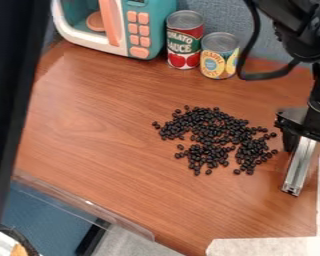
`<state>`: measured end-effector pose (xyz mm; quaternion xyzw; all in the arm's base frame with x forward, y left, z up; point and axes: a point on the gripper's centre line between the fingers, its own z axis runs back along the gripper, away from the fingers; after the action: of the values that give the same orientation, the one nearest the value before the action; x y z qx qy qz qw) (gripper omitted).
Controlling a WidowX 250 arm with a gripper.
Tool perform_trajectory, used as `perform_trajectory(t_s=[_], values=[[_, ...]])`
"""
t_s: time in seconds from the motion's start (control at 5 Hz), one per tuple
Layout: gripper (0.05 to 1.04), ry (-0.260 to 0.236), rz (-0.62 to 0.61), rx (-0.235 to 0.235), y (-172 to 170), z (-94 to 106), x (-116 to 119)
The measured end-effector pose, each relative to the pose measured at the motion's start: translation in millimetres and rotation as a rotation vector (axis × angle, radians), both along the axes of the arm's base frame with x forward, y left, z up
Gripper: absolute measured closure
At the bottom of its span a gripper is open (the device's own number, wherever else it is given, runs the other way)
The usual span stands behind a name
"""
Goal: Sweep into pile
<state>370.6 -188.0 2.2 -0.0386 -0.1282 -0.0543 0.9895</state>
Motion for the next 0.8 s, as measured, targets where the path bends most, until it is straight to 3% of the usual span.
perform_trajectory(t_s=[0.2,0.4,0.8], values=[[0.623,0.014,-0.023,0.002,-5.2,1.0,2.8],[0.706,0.042,-0.026,0.008,-7.7,2.2,2.0],[0.706,0.097,-0.023,0.064,7.6,1.7,-8.3]])
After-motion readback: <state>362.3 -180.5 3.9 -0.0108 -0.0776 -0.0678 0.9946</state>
